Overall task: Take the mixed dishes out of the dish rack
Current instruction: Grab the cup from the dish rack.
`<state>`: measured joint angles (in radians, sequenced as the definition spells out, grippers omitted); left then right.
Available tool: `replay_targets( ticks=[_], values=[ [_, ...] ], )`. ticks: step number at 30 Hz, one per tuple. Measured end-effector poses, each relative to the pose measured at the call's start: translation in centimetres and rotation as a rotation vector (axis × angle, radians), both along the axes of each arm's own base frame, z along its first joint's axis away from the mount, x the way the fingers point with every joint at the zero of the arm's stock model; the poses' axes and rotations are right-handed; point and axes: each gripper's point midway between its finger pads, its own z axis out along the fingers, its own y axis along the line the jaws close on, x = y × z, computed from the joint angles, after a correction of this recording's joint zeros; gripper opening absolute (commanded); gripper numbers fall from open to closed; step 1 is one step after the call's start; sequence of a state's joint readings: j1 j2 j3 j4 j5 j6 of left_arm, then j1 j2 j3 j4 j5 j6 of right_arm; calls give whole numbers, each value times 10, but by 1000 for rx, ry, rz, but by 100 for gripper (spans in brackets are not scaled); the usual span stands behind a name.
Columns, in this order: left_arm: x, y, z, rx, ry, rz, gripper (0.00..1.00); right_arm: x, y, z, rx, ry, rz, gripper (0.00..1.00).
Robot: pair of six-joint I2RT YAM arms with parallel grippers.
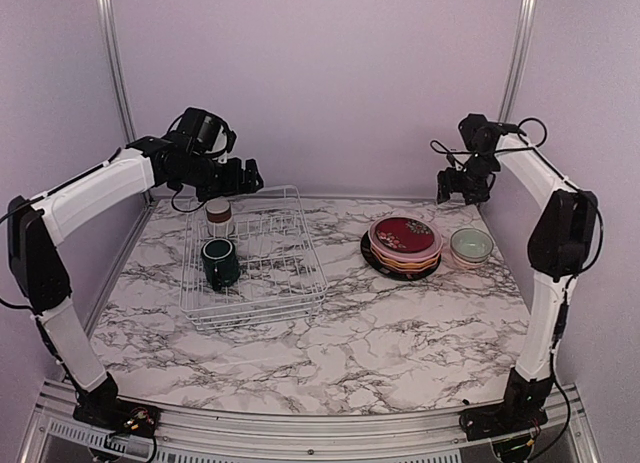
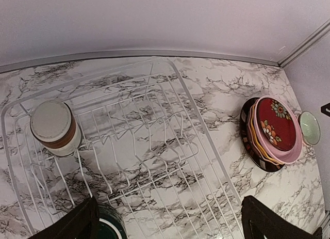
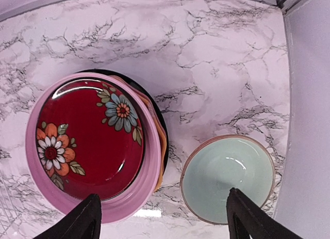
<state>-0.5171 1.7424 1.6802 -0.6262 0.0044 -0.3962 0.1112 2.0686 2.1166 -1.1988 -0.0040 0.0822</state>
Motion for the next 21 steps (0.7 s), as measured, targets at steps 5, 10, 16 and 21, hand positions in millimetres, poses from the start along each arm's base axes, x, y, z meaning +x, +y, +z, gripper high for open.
replay_targets(
  ticks=[5, 10, 16, 21],
  values=[
    [-1, 14, 3, 30, -15, 57, 99, 7, 4, 48, 35, -168, 10, 90],
    [-10, 31, 13, 15, -79, 121, 99, -3, 4, 113, 64, -412, 18, 98],
    [-28, 54, 34, -25, -163, 166, 99, -29, 6, 169, 121, -707, 34, 98],
    [-21, 58, 44, 32, -170, 171, 99, -34, 11, 173, 178, -778, 49, 98]
  ],
)
